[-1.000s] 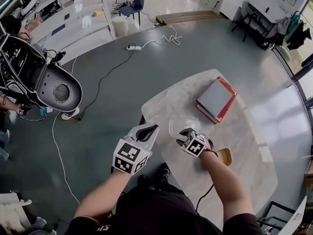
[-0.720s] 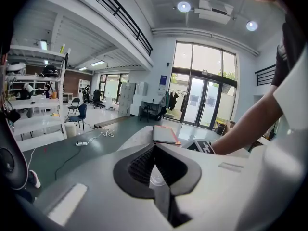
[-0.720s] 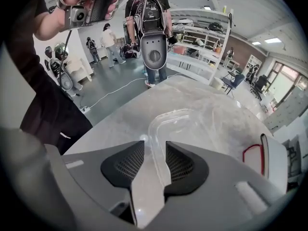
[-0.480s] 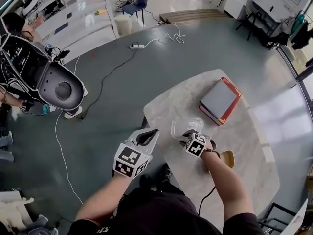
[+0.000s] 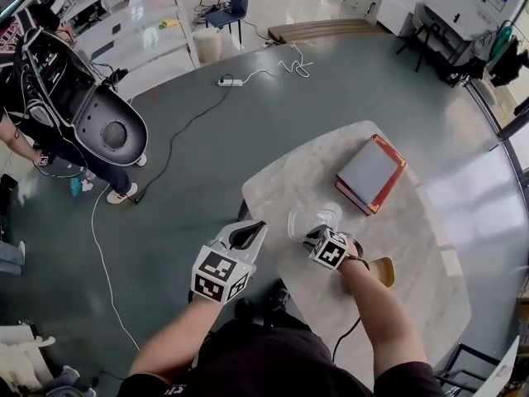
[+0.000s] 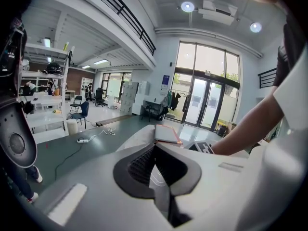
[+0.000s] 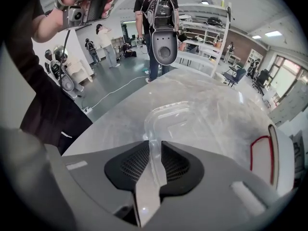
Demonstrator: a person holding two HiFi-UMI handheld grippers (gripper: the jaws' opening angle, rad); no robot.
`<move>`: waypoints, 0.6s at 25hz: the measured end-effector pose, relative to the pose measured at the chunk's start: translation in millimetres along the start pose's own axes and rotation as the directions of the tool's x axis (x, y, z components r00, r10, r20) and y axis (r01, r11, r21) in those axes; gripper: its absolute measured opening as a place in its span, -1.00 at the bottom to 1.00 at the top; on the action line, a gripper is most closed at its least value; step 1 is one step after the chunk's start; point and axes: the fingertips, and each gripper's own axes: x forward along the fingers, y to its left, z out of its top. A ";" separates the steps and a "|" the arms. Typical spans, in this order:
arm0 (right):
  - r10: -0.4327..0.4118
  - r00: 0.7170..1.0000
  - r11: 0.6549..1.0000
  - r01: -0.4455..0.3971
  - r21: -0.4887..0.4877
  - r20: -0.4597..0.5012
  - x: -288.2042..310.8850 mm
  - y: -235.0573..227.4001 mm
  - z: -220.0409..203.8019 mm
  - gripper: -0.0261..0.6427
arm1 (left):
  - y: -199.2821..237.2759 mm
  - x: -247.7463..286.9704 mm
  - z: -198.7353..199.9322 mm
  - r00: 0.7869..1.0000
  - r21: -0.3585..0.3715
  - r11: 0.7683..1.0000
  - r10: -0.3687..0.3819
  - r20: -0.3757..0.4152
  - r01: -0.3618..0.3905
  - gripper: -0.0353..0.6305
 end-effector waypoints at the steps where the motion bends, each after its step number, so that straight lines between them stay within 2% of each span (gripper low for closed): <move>1: -0.006 1.000 1.000 0.006 -0.010 -0.004 0.1 1.2 -0.1 -0.66 | 0.2 -0.5 0.5 1.000 -0.001 1.000 0.000 0.003 0.000 -0.88; 8: -0.043 0.999 0.999 0.042 -0.011 -0.027 -2.5 4.6 0.2 -0.69 | 3.7 -9.6 9.8 1.000 -0.006 1.000 0.003 0.023 -0.003 -0.88; 15: -0.061 0.998 0.998 0.062 0.009 -0.005 -8.6 11.2 7.9 -0.70 | 7.6 -23.8 13.1 0.999 -0.007 1.000 0.011 0.048 -0.011 -0.88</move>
